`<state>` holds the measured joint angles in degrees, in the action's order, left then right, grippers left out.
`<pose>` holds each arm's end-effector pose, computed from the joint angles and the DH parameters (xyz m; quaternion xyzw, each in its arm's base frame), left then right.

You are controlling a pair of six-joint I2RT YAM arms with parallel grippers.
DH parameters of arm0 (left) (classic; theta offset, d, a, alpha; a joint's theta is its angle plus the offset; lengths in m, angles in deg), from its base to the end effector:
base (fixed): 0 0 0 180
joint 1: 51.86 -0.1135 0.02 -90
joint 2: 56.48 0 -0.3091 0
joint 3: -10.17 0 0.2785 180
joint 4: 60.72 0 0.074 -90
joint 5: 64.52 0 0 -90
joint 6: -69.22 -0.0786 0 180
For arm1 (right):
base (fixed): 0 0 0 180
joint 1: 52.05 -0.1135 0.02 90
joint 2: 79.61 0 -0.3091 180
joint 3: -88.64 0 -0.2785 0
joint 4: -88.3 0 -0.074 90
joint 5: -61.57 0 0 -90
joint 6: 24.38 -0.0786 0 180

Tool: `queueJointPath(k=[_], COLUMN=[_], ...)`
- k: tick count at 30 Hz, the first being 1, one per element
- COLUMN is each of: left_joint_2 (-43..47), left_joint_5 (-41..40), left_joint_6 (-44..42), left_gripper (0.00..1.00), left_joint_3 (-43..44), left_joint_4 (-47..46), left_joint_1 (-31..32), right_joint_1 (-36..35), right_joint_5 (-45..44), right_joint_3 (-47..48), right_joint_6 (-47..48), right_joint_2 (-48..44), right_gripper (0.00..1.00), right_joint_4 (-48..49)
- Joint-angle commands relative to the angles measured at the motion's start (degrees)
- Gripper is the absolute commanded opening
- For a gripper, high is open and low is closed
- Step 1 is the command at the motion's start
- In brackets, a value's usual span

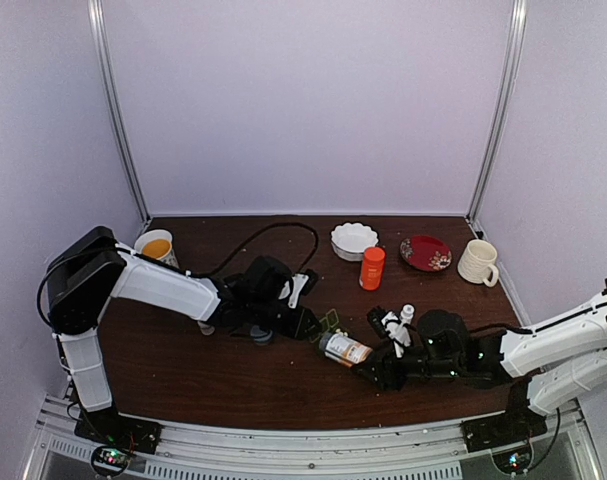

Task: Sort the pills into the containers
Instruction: Pour the pill into the compartment of the pill container.

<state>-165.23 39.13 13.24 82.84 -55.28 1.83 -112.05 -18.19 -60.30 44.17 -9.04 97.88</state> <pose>0.2557 -0.3793 0.1425 0.2027 0.8837 -0.3606 0.2189 0.1195 0.2349 0.1523 -0.3268 0.7992 0.3838 0.3274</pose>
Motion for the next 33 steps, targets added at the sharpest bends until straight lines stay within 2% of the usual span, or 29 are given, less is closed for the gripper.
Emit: queueJointPath(k=[1, 5, 12, 15, 27, 33], left_joint_2=[0.6, 0.4, -0.6, -1.0, -3.2, -3.7], left_joint_5=[-0.8, -0.8, -0.6, 1.2, 3.8, 5.6], left_joint_6=[0.4, 0.3, 1.9, 4.0, 9.3, 12.9], left_gripper=[0.18, 0.14, 0.14, 0.17, 0.26, 0.26], left_joint_3=[-1.0, -1.2, -1.1, -1.6, -1.1, -3.7], left_joint_4=[-2.5, -2.4, -2.5, -4.7, -3.9, -8.5], left_joint_1=[0.2, 0.3, 0.3, 0.3, -1.2, -3.1], right_joint_1=[0.2, 0.2, 0.2, 0.2, 0.2, 0.2], right_joint_5=[-1.8, -3.5, -4.4, -4.4, -4.4, -4.3], right_joint_3=[2.9, 4.6, 5.5, 5.9, 6.3, 6.1], right_joint_6=[-1.2, -1.7, -3.0, -3.2, -3.6, -3.7], right_joint_2=[2.4, 4.1, 5.2, 5.6, 5.6, 5.8], right_gripper=[0.0, 0.0, 0.0, 0.0, 0.0, 0.0], right_joint_4=[-2.6, -5.0, -6.0, -7.0, -8.0, -8.0])
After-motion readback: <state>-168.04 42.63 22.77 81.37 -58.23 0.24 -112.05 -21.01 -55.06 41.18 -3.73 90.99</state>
